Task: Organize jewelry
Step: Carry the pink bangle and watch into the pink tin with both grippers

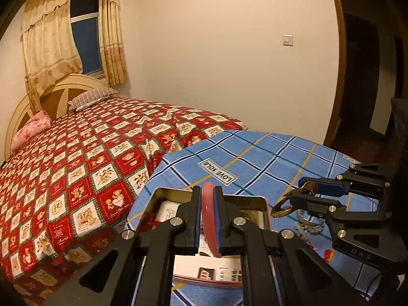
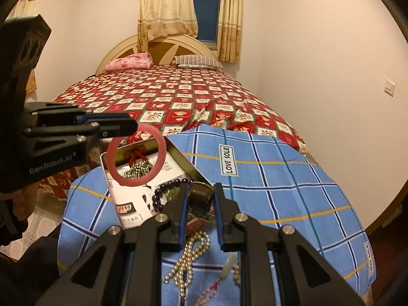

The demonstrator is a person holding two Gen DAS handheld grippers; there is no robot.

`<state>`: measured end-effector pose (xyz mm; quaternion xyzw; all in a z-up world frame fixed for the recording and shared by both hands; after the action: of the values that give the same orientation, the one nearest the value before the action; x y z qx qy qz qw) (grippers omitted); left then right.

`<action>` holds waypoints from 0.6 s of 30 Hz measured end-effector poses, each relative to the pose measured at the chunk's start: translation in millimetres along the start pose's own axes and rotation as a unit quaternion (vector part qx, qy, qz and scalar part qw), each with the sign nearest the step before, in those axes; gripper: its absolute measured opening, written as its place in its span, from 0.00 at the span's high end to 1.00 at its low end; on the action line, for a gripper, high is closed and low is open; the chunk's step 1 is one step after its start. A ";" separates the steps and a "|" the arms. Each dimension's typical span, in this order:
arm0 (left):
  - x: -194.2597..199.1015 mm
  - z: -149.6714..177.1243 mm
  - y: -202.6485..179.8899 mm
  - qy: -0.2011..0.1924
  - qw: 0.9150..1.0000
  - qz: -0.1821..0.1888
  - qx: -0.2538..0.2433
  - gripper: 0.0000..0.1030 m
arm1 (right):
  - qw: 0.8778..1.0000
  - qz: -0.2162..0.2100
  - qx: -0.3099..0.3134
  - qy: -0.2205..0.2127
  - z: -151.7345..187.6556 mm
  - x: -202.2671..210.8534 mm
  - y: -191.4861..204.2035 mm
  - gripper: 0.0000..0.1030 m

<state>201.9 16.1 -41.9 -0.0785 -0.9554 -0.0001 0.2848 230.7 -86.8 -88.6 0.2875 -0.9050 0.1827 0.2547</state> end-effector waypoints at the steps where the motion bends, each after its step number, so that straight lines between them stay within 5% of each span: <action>1: -2.8 0.4 4.2 0.002 1.000 -0.002 0.003 0.92 | 1.000 -0.001 0.000 -0.001 -2.6 -2.9 0.9 0.80; 18: -43.4 6.5 44.6 0.022 0.999 -0.033 0.020 0.92 | 1.000 -0.014 0.002 -0.005 -23.0 -51.7 19.5 0.80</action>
<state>240.9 53.9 -72.9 -0.0415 -0.9506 0.0078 0.3074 263.4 -38.8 -103.0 0.3019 -0.9016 0.1794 0.2527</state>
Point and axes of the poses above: each gripper's, at about its wrist camera, not at the fingertips, and x roughly against the way its jaws point, y to its left, z to its underside, the point moved 10 cm from there along -x, roughly the way its jaws point, and after that the axes turned 7 degrees about x, right-handed, at the moved point
